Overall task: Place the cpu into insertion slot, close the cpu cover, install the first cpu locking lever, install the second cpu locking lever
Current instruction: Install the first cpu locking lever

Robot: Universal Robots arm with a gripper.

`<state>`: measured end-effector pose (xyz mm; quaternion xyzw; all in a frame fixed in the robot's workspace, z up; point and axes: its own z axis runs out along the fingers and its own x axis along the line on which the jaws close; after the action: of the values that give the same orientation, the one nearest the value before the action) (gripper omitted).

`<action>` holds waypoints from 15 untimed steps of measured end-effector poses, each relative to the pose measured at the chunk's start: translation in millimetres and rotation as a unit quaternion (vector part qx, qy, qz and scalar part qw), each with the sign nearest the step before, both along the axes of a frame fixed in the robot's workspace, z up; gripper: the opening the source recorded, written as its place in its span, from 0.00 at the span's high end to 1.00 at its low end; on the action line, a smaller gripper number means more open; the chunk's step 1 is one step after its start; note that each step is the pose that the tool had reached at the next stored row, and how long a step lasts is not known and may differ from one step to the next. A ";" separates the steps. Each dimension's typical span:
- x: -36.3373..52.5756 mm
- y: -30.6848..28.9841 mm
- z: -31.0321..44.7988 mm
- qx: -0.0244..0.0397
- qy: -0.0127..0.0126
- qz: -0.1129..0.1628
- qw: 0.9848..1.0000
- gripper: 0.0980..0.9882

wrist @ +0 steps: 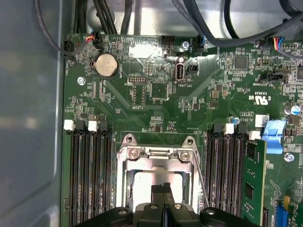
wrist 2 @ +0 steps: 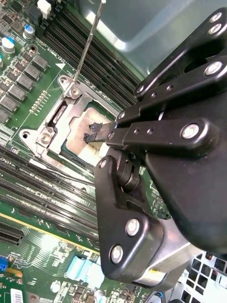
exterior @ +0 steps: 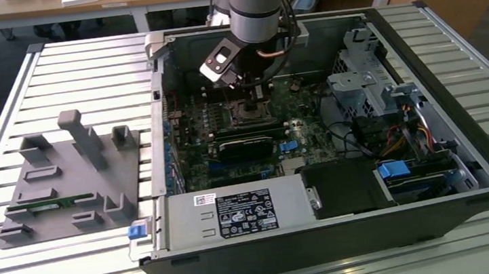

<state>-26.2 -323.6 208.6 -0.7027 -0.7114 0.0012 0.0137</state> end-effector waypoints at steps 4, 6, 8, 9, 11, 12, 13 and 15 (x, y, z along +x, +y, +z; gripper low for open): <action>0.0 0.0 1.3 0.000 0.000 0.000 1.000 0.99; 0.0 0.0 2.2 0.000 0.000 0.000 1.000 0.99; 0.0 0.0 2.8 0.000 0.000 0.000 1.000 0.99; 0.0 0.0 3.0 0.000 0.000 0.000 1.000 0.99; 0.0 0.0 4.2 0.000 0.000 0.000 1.000 0.99; 0.0 0.0 5.0 0.000 0.000 0.000 1.000 0.99; 0.0 0.0 5.1 0.000 0.000 0.000 1.000 0.99; 0.0 0.0 5.5 0.000 0.000 0.000 1.000 0.99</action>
<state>-26.2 -323.6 214.1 -0.7027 -0.7114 0.0015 0.0135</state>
